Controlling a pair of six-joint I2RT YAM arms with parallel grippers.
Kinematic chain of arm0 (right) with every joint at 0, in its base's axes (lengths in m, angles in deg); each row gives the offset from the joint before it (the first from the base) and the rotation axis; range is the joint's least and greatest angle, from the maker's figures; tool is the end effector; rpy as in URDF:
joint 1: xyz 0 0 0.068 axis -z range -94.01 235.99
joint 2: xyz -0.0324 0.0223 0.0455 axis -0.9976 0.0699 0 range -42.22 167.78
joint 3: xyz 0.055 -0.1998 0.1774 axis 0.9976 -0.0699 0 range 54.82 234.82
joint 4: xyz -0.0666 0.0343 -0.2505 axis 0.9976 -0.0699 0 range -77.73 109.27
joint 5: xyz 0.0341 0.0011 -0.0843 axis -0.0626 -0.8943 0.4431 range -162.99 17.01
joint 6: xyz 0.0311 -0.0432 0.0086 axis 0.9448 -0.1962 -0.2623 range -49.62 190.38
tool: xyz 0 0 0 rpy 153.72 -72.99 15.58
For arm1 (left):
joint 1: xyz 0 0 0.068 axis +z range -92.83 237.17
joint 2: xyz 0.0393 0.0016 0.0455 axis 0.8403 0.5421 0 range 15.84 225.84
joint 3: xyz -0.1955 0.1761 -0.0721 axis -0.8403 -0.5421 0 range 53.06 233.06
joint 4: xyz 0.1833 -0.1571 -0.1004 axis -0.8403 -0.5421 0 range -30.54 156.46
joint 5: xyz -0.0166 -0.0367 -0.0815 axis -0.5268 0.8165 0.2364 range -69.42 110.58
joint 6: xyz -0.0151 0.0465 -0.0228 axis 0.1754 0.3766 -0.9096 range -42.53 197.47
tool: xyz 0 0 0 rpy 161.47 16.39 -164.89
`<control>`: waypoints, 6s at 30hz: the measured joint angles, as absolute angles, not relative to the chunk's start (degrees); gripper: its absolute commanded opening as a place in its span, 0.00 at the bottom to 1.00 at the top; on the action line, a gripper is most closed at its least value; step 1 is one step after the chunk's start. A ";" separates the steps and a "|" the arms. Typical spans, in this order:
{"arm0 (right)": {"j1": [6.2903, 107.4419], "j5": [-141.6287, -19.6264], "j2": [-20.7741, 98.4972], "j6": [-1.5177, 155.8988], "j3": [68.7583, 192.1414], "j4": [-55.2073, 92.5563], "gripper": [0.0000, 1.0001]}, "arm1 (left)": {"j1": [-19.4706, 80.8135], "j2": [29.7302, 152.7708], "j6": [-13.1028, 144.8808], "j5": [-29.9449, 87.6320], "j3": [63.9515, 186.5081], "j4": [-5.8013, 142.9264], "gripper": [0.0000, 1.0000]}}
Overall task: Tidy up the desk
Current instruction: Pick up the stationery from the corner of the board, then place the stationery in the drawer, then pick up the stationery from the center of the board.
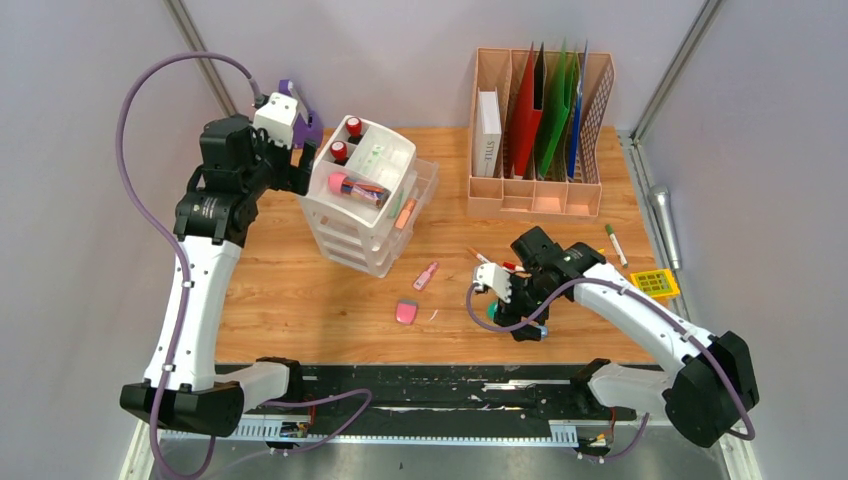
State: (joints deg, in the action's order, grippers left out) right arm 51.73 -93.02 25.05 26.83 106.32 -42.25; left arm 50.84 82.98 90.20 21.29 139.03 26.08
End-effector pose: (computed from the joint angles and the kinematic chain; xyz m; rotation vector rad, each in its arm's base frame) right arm 0.1533 0.1191 0.2433 -1.8372 2.1868 0.4770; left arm 0.2304 -0.0259 0.4523 0.3306 1.9191 0.0619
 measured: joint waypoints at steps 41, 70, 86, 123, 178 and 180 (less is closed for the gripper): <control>52.45 -84.06 29.05 28.05 106.82 -39.38 0.01 | 50.84 82.98 89.63 23.37 138.07 26.58 1.00; 36.98 -63.77 56.59 -15.51 146.71 -12.52 0.00 | 50.84 82.98 89.68 23.28 138.05 26.62 1.00; 34.25 -59.53 58.84 -24.23 146.32 -8.26 0.00 | 50.84 82.98 89.74 23.33 137.42 26.67 1.00; 33.57 -58.16 58.53 -18.68 146.10 -8.35 0.70 | 50.84 82.98 89.59 23.33 137.42 26.65 1.00; 42.88 -90.09 59.91 66.63 106.19 36.20 0.47 | 50.84 82.91 88.08 21.10 133.55 28.24 1.00; 42.71 -89.13 60.93 66.41 106.19 36.15 0.45 | 50.84 82.87 88.08 21.07 133.46 28.48 1.00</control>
State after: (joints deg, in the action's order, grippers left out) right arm 42.71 -89.13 60.93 66.41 106.19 36.15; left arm 50.84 82.87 88.08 21.07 133.46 28.48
